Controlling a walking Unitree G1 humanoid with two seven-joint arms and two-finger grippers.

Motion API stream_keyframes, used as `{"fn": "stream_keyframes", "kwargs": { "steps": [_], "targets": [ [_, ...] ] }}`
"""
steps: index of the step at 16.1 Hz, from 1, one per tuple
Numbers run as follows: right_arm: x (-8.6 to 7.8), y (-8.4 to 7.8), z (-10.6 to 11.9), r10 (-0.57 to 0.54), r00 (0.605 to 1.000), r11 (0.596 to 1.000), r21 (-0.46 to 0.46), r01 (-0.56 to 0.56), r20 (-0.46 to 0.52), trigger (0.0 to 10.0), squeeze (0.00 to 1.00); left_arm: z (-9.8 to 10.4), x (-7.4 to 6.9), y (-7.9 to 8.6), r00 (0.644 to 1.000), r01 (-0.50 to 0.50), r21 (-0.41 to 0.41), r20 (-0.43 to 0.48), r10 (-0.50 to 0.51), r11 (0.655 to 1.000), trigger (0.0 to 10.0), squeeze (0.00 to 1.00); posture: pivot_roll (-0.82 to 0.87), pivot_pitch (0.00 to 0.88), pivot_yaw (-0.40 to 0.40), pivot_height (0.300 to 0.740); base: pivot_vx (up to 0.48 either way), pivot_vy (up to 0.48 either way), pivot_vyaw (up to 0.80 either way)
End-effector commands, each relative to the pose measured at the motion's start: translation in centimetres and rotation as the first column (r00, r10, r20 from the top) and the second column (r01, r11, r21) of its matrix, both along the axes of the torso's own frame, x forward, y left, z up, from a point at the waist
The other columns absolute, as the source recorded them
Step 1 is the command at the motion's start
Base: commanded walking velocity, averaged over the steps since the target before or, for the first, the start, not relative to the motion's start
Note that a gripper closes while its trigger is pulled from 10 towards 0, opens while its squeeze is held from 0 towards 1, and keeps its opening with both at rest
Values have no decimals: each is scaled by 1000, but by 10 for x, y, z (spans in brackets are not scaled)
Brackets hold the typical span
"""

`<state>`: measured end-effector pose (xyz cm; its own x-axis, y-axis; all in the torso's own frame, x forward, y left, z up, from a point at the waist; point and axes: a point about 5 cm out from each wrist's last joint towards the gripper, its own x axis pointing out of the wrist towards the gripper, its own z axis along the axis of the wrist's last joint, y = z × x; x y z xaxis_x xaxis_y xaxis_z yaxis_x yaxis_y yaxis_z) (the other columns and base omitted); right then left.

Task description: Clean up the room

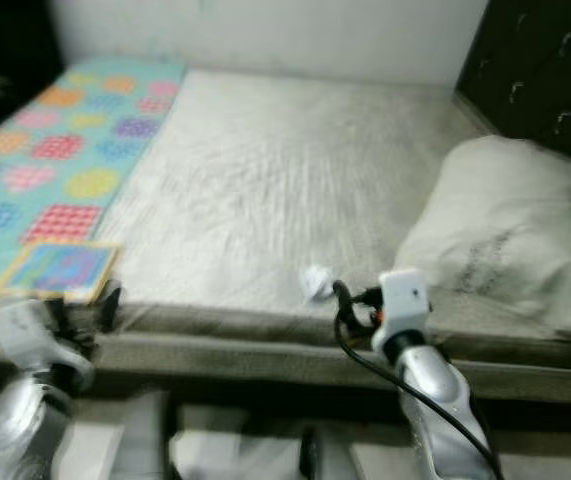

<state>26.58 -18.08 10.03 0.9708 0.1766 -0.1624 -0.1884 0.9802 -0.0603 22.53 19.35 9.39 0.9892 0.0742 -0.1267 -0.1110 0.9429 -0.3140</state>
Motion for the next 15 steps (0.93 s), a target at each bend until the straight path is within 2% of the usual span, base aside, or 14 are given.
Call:
{"fn": "stream_keyframes", "kwargs": {
  "steps": [1, 6, 15],
  "targets": [
    [2, 0, 4, 6, 1000, 1000, -5, -5, 12, 10000, 0, 12, 6, 2, 999, -1, 22, 46, 0, 1000, 10000, 0, -50, 46, -65, 578, 0, 0, 0],
    [5, 1, 3, 17, 1000, 1000, -7, -17, 13, 10000, 0, 15, 6, 1, 997, 12, 19, 72, -13, 1000, 10000, 0, -49, 43, -66, 578, 0, 0, 0],
    [8, 1, 4, 24, 1000, 1000, -14, -23, 17, 10000, 0, 16, 10, -2, 995, 39, 8, 92, -40, 999, 10000, 0, -48, 34, -67, 578, 288, 0, 0]
  ]
}}
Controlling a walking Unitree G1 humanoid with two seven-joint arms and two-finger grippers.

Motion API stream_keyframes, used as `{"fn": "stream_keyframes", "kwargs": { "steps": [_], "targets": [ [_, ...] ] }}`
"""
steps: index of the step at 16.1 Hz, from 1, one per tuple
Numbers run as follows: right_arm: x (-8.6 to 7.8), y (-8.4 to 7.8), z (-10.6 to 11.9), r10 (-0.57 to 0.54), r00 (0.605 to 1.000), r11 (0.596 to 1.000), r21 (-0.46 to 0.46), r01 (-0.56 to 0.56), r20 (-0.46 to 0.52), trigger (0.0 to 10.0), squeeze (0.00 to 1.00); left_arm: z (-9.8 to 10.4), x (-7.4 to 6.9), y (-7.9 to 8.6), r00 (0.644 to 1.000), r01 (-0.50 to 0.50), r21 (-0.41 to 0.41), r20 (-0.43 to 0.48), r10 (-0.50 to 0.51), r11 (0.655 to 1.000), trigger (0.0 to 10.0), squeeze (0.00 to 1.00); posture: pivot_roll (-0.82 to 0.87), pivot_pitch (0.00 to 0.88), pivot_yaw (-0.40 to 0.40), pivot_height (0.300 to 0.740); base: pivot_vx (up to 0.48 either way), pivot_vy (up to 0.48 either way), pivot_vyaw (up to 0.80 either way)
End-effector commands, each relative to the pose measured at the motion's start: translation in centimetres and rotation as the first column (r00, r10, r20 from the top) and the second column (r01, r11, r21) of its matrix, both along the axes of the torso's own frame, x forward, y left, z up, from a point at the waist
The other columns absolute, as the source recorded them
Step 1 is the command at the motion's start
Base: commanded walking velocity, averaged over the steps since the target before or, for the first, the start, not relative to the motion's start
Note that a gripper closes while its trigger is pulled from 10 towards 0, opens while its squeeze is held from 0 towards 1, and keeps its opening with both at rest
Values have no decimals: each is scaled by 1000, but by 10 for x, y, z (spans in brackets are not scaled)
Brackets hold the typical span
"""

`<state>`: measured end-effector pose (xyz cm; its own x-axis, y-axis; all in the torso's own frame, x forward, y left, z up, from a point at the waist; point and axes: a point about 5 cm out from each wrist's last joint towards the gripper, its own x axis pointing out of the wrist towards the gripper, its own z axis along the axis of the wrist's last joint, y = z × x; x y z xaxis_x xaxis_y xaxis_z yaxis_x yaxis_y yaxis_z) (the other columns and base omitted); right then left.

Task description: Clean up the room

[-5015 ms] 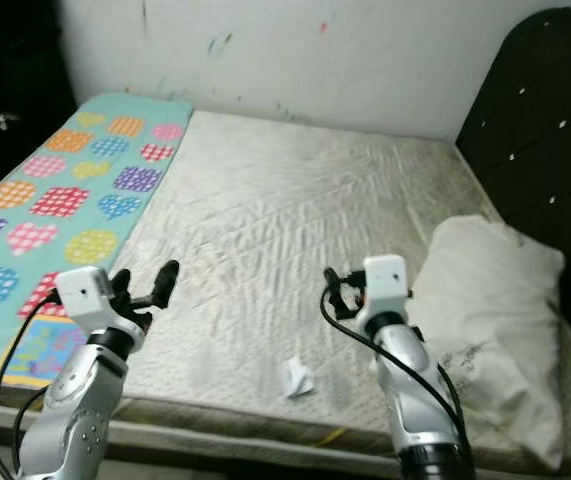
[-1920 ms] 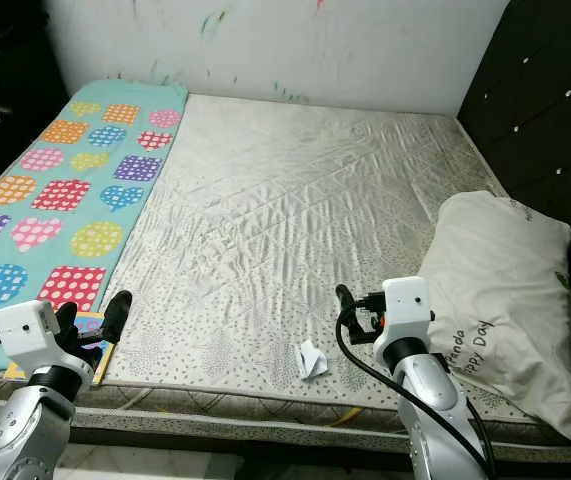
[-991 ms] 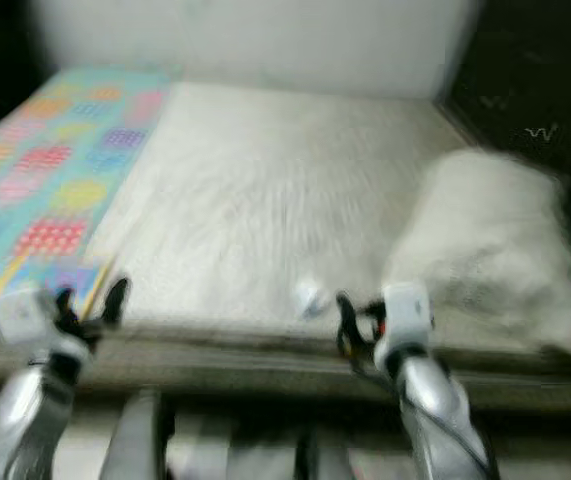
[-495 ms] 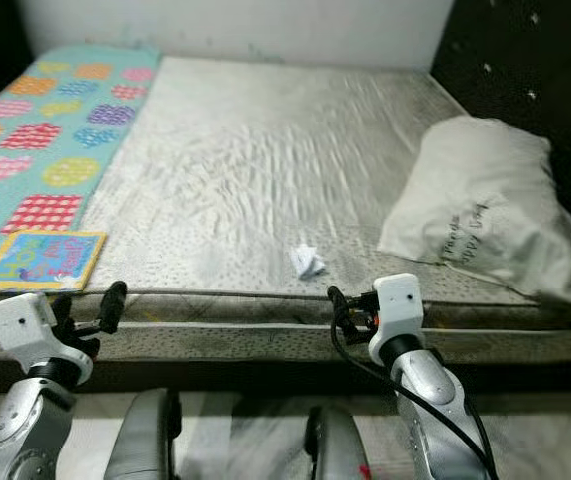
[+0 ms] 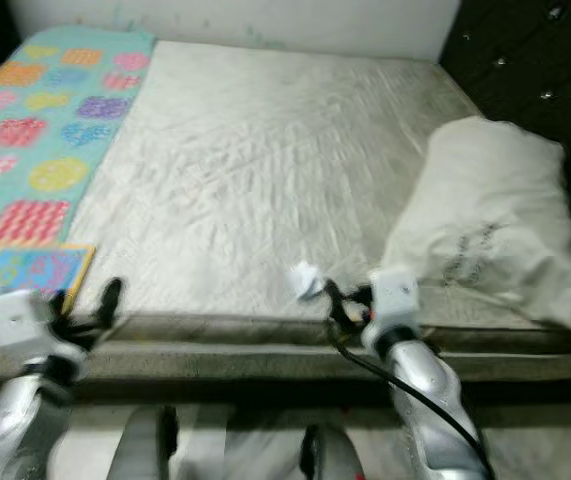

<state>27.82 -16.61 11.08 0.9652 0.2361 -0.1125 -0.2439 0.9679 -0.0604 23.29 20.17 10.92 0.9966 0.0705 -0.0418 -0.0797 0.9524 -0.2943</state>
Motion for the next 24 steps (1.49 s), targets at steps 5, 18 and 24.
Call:
{"fn": "stream_keyframes", "kwargs": {
  "steps": [5, 18, 24],
  "targets": [
    [-2, -16, -8, -44, 999, 998, -35, 43, -29, 10000, 0, -2, 3, -11, 1000, 21, -32, -9, -21, 999, 10000, 0, -47, 32, -65, 578, 175, 0, 0],
    [15, 8, -16, 38, 995, 998, -36, -41, -95, 10000, 0, -5, -19, 0, 991, -35, 25, -126, 37, 999, 10000, 0, 5, 148, -65, 578, 0, 0, 185],
    [3, 14, -26, 69, 986, 998, -3, -70, -149, 10000, 0, 0, -24, -8, 990, -15, 15, -138, 17, 1000, 10000, 0, 15, 192, -61, 529, 0, 0, 0]
  ]
}}
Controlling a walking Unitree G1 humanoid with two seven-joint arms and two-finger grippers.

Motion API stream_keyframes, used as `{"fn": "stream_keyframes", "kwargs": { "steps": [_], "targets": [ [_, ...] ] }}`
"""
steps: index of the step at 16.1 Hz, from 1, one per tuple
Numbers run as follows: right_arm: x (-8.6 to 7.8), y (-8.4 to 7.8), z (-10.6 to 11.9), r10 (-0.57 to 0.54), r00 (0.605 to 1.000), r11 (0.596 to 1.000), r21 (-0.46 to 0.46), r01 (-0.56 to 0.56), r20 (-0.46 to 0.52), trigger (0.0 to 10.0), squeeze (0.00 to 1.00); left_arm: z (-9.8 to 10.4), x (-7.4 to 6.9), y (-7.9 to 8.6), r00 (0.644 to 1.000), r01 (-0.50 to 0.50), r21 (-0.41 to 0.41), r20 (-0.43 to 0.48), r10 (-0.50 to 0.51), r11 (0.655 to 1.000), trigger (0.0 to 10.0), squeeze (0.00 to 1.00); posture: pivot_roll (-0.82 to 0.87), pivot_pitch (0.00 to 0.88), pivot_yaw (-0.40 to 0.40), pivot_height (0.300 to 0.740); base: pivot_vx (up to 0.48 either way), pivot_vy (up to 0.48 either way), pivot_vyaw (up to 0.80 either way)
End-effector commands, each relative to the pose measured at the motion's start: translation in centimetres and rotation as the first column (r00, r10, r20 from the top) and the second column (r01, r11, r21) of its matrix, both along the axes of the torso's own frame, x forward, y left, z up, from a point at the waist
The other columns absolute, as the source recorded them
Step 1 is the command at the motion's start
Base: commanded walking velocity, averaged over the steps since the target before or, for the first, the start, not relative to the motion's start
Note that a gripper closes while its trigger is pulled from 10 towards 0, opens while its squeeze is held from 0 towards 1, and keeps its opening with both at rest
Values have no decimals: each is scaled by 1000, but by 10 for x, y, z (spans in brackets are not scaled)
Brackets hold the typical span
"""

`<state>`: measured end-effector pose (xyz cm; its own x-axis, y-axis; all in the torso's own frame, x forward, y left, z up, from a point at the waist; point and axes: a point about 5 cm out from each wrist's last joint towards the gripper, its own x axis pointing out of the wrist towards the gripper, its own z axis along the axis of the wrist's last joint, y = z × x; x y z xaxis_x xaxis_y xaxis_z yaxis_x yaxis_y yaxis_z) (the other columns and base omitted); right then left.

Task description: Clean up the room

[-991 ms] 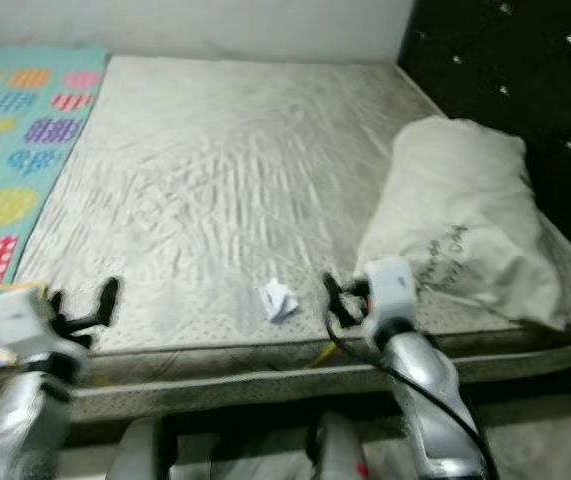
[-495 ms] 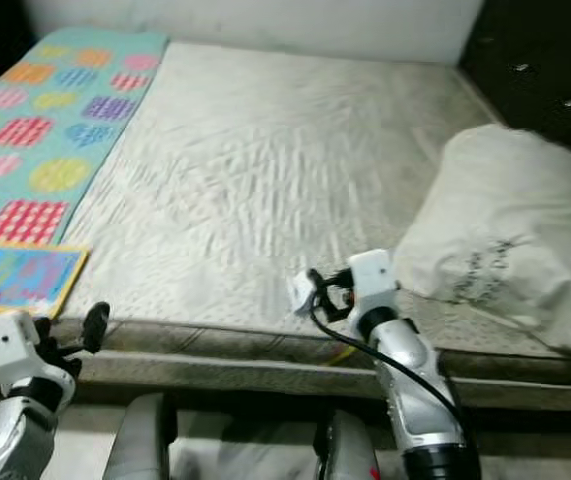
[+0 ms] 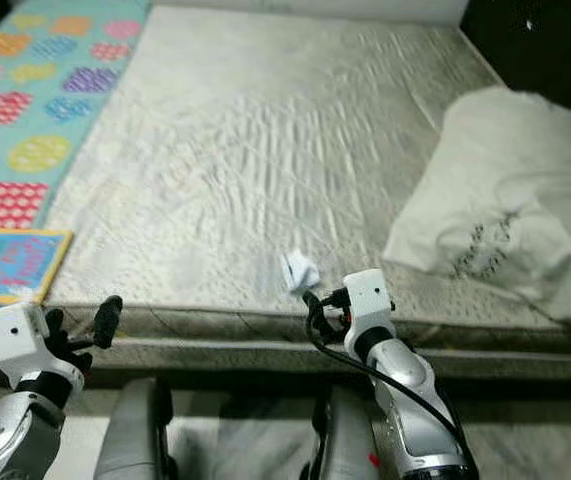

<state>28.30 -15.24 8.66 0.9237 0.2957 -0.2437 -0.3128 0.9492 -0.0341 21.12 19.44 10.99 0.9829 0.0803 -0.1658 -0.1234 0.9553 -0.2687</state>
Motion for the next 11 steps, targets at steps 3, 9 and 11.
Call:
{"fn": "stream_keyframes", "kwargs": {
  "steps": [3, 9, 11],
  "targets": [
    [12, 9, 1, 9, 1000, 999, 39, -8, -7, 10000, 0, 5, -6, -3, 999, 49, 34, -5, -49, 998, 10000, 0, 36, 198, -60, 529, 0, 0, 0],
    [39, 43, -7, 37, 998, 994, 104, -32, -45, 10000, 0, 8, -16, -26, 977, 213, 56, -39, -211, 975, 10000, 0, 102, 223, -75, 529, 0, 0, 0],
    [48, 60, -5, 24, 999, 991, 135, -20, -30, 10000, 0, 8, -26, -29, 975, 218, 55, -53, -215, 974, 10000, 0, 127, 235, -85, 529, 0, 0, 0]
  ]
}}
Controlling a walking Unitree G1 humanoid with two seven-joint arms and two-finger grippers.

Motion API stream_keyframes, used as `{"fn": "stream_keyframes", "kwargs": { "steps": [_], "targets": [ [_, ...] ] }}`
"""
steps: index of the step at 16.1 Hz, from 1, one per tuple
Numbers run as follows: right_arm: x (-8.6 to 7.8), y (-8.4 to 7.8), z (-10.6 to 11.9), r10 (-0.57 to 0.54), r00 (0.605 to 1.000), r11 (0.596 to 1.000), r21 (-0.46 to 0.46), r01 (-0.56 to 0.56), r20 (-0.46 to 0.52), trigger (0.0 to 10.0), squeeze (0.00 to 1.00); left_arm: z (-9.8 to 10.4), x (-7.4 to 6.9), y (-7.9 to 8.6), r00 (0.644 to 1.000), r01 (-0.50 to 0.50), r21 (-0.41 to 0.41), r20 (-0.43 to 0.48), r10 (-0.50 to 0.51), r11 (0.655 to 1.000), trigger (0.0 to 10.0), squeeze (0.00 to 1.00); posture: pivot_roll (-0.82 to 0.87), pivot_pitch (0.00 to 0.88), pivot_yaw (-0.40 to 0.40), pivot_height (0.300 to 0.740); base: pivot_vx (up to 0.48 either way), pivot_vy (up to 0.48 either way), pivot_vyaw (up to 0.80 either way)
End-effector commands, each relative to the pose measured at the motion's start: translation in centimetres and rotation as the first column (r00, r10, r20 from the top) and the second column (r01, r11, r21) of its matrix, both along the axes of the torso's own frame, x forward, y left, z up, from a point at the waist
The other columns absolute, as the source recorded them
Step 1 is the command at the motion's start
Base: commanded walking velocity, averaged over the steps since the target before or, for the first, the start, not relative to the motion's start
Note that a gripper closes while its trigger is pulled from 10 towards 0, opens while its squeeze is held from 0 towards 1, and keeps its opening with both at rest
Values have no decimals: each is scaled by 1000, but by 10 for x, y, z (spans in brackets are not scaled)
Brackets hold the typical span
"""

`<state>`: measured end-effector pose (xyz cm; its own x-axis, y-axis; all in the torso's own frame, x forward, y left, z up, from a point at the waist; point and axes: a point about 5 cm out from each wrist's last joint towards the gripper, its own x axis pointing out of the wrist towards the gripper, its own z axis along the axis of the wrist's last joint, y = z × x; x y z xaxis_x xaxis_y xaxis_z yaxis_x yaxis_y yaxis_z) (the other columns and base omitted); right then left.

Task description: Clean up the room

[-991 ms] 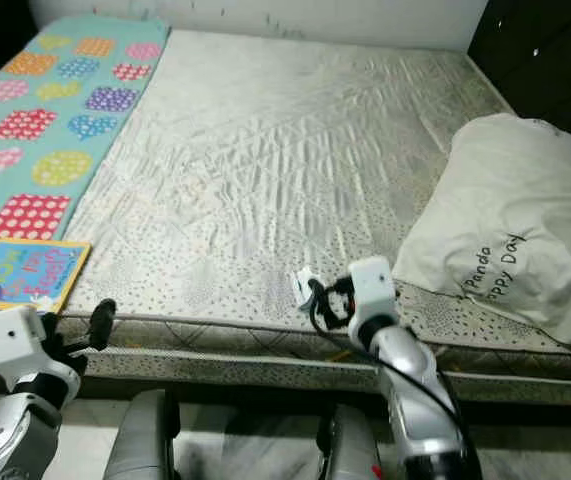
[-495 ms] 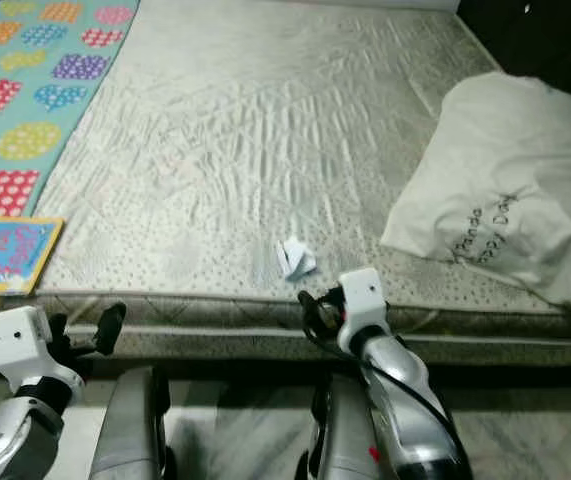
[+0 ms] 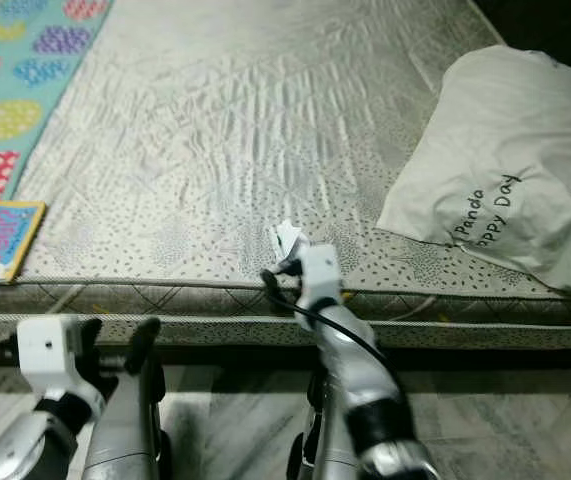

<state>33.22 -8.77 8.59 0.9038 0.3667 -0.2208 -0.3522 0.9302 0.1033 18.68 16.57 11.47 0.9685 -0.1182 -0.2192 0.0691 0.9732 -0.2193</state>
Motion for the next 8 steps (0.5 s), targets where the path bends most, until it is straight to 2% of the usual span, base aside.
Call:
{"fn": "stream_keyframes", "kwargs": {
  "steps": [1, 5, 8],
  "targets": [
    [2, -1, -3, -32, 999, 999, 3, 32, 2, 10000, 0, 4, -6, -1, 1000, 5, 8, 3, -5, 1000, 10000, 0, 137, 241, -88, 529, 0, 0, 0],
    [19, 12, 11, -123, 991, 992, 17, 122, 53, 10000, 0, 4, -15, -4, 1000, 5, 9, -17, -4, 1000, 10000, 0, 158, 248, -90, 529, 0, 0, 0],
    [31, 17, 21, -201, 975, 978, -37, 206, 95, 10000, 0, 5, -17, -7, 1000, 8, 3, -24, -8, 1000, 10000, 0, 162, 256, -92, 529, 0, 0, 0]
  ]
}}
